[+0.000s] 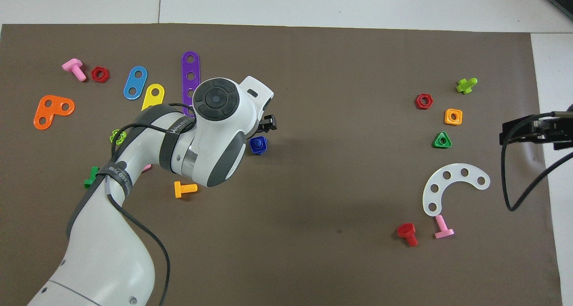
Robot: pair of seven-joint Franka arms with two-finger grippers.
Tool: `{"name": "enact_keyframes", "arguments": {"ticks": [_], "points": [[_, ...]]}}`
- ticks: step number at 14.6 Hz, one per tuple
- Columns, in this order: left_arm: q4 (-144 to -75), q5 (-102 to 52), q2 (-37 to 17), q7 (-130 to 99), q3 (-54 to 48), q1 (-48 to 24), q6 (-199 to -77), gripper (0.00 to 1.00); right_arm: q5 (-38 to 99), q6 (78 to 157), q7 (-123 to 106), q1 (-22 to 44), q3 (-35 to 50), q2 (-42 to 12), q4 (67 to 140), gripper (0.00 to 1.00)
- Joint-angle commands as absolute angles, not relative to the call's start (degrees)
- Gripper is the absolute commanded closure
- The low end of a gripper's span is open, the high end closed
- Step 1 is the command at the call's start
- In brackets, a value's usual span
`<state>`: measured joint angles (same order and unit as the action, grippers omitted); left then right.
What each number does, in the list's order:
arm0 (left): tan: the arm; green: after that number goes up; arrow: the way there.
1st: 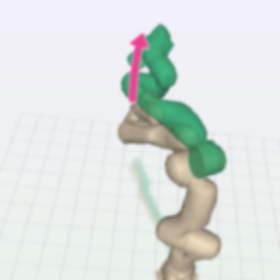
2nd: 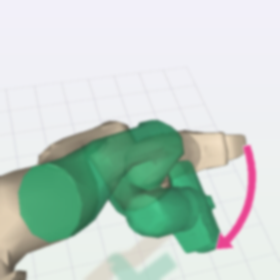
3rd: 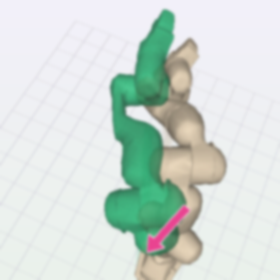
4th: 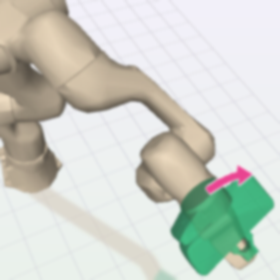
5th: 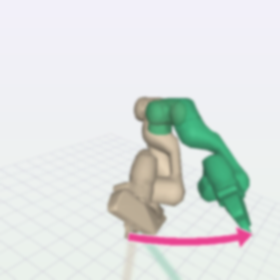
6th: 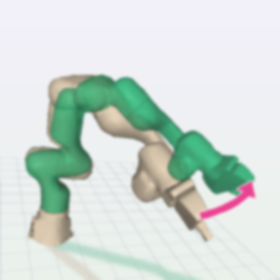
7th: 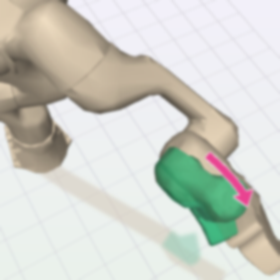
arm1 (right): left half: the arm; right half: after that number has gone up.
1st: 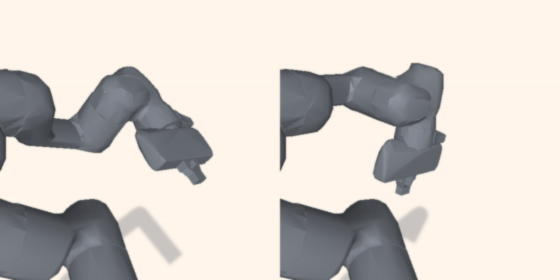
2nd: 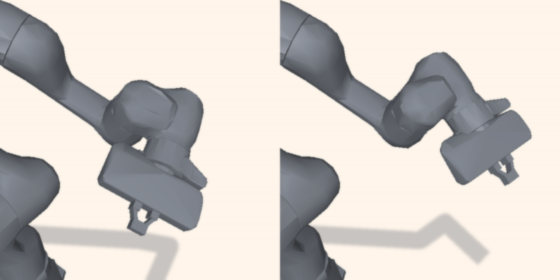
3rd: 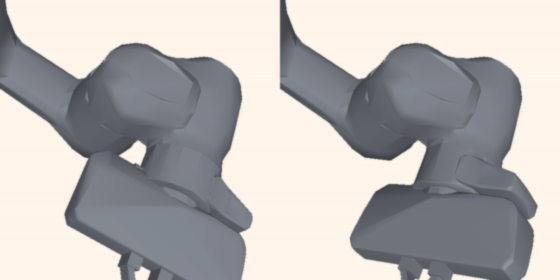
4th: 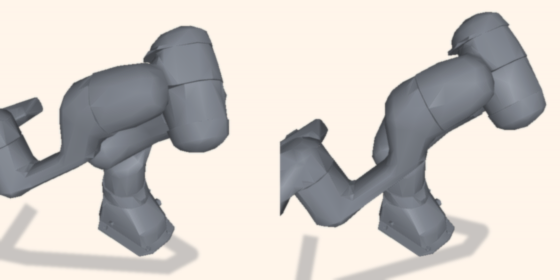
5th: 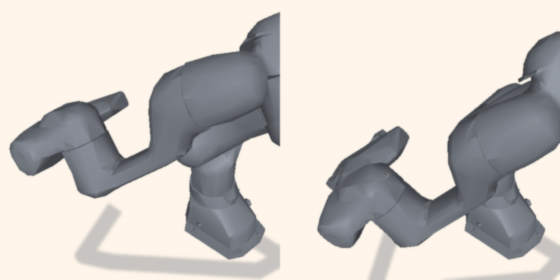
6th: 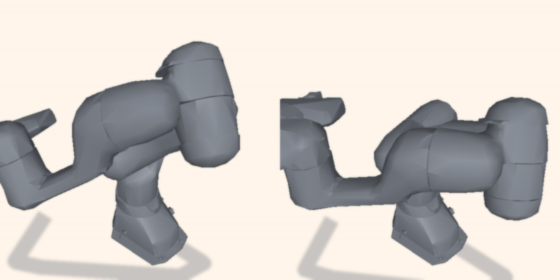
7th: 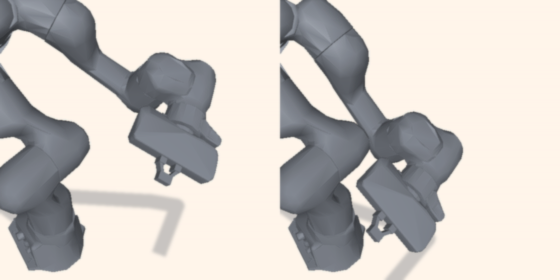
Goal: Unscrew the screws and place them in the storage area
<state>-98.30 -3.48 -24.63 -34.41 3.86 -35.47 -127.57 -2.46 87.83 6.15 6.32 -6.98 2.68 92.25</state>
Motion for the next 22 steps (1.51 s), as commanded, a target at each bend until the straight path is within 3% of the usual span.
{"name": "enact_keyframes", "arguments": {"ticks": [1,13,19,22], "points": [[-101.9,-2.0,-24.3,-35.3,5.1,-36.7,-132.3,0.12,-2.5,88.6,4.7,5.8,-6.7,4.6,94.6,0.00],[-104.1,-2.0,-24.6,-35.4,4.9,-38.1,-133.9,0.42,-2.5,88.5,4.0,5.7,-6.8,5.0,95.2,0.00],[-104.7,-2.0,-24.5,-35.3,4.9,-38.2,-133.9,0.65,-2.5,88.5,4.0,5.7,-6.8,5.0,95.2,0.00],[-103.9,-2.1,-24.5,-35.3,4.9,-38.1,-132.6,0.71,-2.5,88.5,4.0,5.7,-6.8,5.0,95.3,0.00]]}}
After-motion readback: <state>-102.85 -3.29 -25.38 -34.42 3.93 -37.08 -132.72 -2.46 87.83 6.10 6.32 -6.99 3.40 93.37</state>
